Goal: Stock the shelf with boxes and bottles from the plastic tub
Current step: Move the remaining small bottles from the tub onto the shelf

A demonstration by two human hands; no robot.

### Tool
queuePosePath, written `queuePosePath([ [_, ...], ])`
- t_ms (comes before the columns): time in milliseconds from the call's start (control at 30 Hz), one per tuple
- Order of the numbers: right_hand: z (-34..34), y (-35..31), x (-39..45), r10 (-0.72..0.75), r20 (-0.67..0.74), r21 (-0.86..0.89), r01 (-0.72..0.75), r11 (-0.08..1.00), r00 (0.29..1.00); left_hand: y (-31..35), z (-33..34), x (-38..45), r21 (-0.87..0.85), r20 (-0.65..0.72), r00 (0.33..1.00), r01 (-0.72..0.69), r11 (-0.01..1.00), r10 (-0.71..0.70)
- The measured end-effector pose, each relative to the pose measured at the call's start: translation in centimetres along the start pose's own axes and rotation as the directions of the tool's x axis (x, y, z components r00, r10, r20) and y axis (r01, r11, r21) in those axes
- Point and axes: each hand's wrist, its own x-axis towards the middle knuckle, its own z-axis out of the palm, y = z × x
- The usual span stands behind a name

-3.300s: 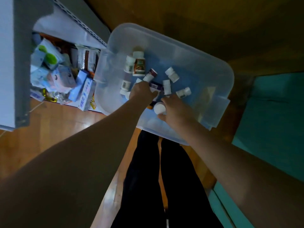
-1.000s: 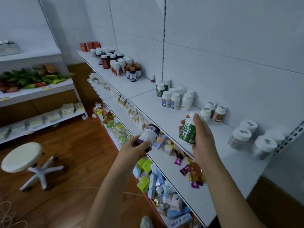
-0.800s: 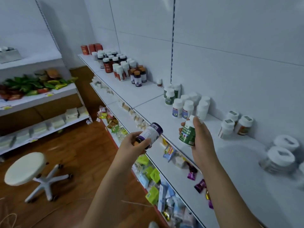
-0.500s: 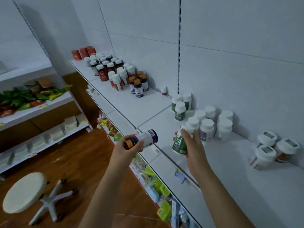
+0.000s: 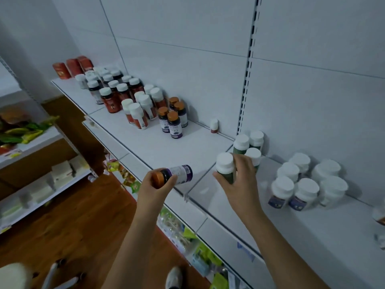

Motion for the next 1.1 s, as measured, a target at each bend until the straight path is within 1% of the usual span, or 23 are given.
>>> queuePosePath([
  [33,0.7,0.0,0.5,0.024,-0.023,-0.009,-0.024,1.000,0.999,0.2,-0.2,1.4,0.011,0.013,1.000,-0.005,1.000,0.005],
  [100,2.2,0.5,1.2,0.121,-0.097,-0.023,-0.123,0.992,0.988,0.6,-0.7,4.2,0.057,0.049,0.998,-0.029,0.998,0.027],
  [167,3.7,1.5,1.4,0.231,-0.169,-0.073,-0.246,0.966,0.958,1.0,-1.2,6.8,0.094,0.094,0.994,-0.065,0.993,0.056],
  [233,4.7,2.6,1.3,0.287,-0.232,-0.123,-0.320,0.939,0.930,1.3,-1.7,9.1,0.119,0.139,0.986,-0.107,0.987,0.090],
  [333,5.1,3.2,1.6,0.321,-0.315,-0.166,-0.384,0.908,0.893,1.5,-2.3,12.2,0.124,0.215,0.964,-0.184,0.975,0.154],
  [433,5.8,3.0,1.3,0.374,-0.362,-0.130,-0.444,0.886,0.854,1.4,-2.8,14.8,0.134,0.271,0.938,-0.261,0.956,0.219],
  [500,6.3,2.4,0.5,0.394,-0.453,-0.145,-0.502,0.853,0.800,1.2,-3.1,16.4,0.137,0.292,0.922,-0.303,0.943,0.254],
  [567,6.8,1.6,-0.4,0.347,-0.571,-0.251,-0.560,0.789,0.744,0.9,-3.5,17.7,0.134,0.301,0.910,-0.335,0.933,0.284],
  [600,7.2,0.9,-0.6,0.309,-0.606,-0.298,-0.569,0.766,0.733,0.9,-3.7,18.4,0.136,0.304,0.906,-0.348,0.927,0.295],
  [633,7.8,0.1,-0.6,0.281,-0.613,-0.323,-0.559,0.764,0.738,0.8,-3.9,19.0,0.138,0.308,0.902,-0.358,0.924,0.303],
  [667,8.6,-0.8,-0.5,0.264,-0.590,-0.334,-0.529,0.780,0.763,0.8,-4.2,19.7,0.139,0.311,0.899,-0.363,0.921,0.308],
  [733,10.6,-2.2,0.3,0.227,-0.479,-0.362,-0.426,0.829,0.848,1.0,-4.5,21.3,0.144,0.312,0.893,-0.382,0.913,0.325],
  [800,13.0,-2.9,1.6,0.213,-0.307,-0.401,-0.329,0.855,0.928,1.4,-4.9,22.7,0.155,0.307,0.882,-0.417,0.896,0.358],
  [833,14.2,-2.9,2.4,0.232,-0.215,-0.433,-0.305,0.848,0.949,1.7,-5.1,23.3,0.163,0.303,0.875,-0.439,0.884,0.378],
  [867,15.3,-2.6,3.2,0.271,-0.136,-0.471,-0.303,0.828,0.953,2.1,-5.3,23.9,0.174,0.298,0.867,-0.461,0.870,0.400],
  [933,17.0,-1.7,4.3,0.364,-0.038,-0.580,-0.318,0.750,0.930,2.8,-5.5,25.0,0.201,0.286,0.854,-0.497,0.844,0.435],
  [1000,18.2,-1.0,4.5,0.373,-0.012,-0.694,-0.277,0.664,0.928,3.2,-5.5,26.1,0.213,0.275,0.847,-0.516,0.830,0.456],
  [1033,18.4,-0.8,4.5,0.363,-0.010,-0.721,-0.258,0.643,0.932,3.2,-5.5,26.6,0.211,0.274,0.843,-0.522,0.826,0.463],
  [1100,18.6,-0.8,4.4,0.357,-0.011,-0.729,-0.252,0.636,0.934,3.0,-5.0,27.6,0.201,0.285,0.835,-0.532,0.822,0.471],
])
